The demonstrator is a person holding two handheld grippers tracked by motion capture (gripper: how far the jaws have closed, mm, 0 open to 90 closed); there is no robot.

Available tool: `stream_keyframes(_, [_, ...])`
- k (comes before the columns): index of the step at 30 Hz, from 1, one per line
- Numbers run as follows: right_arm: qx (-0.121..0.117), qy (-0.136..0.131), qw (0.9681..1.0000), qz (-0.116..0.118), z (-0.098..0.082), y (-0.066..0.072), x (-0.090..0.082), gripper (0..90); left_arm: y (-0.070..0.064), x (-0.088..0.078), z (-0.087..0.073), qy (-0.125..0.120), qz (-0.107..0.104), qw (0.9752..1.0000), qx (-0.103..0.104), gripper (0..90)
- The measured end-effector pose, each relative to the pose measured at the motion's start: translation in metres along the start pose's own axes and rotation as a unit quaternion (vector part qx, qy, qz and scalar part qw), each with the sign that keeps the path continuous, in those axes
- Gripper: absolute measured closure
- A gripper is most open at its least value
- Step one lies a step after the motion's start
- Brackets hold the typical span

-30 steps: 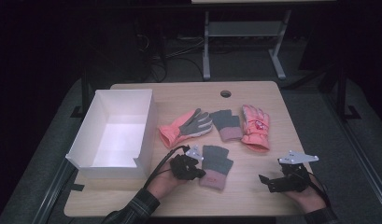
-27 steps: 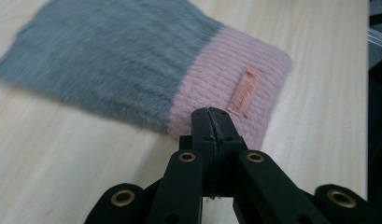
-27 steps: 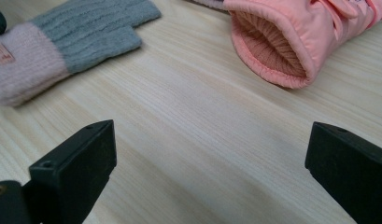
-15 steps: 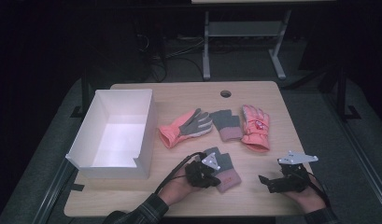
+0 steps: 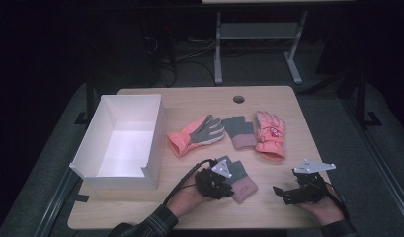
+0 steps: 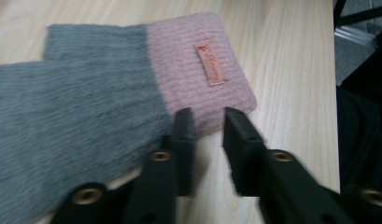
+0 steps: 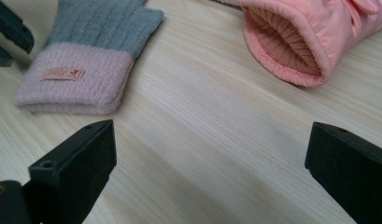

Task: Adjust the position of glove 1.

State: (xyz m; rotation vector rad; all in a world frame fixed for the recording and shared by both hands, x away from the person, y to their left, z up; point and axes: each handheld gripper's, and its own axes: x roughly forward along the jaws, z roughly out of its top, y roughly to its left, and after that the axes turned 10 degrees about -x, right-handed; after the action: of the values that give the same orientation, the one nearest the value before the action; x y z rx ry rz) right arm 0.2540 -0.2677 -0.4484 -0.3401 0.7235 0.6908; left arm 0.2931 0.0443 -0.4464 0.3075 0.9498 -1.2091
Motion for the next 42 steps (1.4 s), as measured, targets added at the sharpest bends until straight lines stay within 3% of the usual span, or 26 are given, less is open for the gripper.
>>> stream_keyframes(3, [0.003, 0.003, 1.0000, 0.006, 0.000, 0.000, 0.000, 2.6, 0.003, -0.006, -0.004, -0.009, 0.017, 0.9998, -0.002, 55.3])
stream_keyframes(5, [0.002, 0.003, 1.0000, 0.003, 0.000, 0.001, 0.000, 5.3, 0.005, -0.011, -0.008, -0.016, 0.025, 0.9995, -0.007, 52.4])
stream_keyframes(11, [0.009, 0.014, 0.9998, 0.012, 0.003, 0.003, 0.001, 8.4, 0.013, -0.022, -0.020, -0.029, 0.057, 0.9978, -0.016, 32.2])
stream_keyframes(12, [0.007, 0.009, 0.9999, 0.011, 0.004, 0.002, 0.001, 9.0, 0.015, -0.026, -0.024, -0.036, 0.064, 0.9970, -0.026, 28.8])
stream_keyframes(16, [0.008, -0.005, 0.9999, 0.012, 0.008, 0.002, -0.001, 12.3, 0.016, -0.035, -0.031, -0.040, 0.072, 0.9960, -0.033, 22.0])
stream_keyframes(21, [0.006, 0.000, 0.9998, 0.020, 0.014, 0.004, 0.002, 13.3, 0.015, -0.040, -0.039, -0.051, 0.081, 0.9943, -0.047, 13.6])
stream_keyframes(28, [0.005, -0.003, 0.9996, 0.028, 0.028, 0.007, 0.004, 16.8, 0.014, -0.043, -0.048, -0.053, 0.082, 0.9941, -0.047, 13.2])
stream_keyframes(30, [0.006, -0.004, 0.9996, 0.029, 0.032, 0.008, 0.005, 18.5, 0.014, -0.044, -0.048, -0.046, 0.085, 0.9946, -0.039, 13.2])
stream_keyframes(32, [0.009, -0.007, 0.9994, 0.033, 0.036, 0.008, 0.005, 21.2, 0.015, -0.042, -0.048, -0.052, 0.085, 0.9939, -0.047, 13.2])
stream_keyframes(42, [0.014, -0.026, 0.9986, 0.043, 0.062, 0.001, 0.015, 35.4, 0.021, -0.041, -0.050, -0.053, 0.083, 0.9941, -0.046, 13.4])
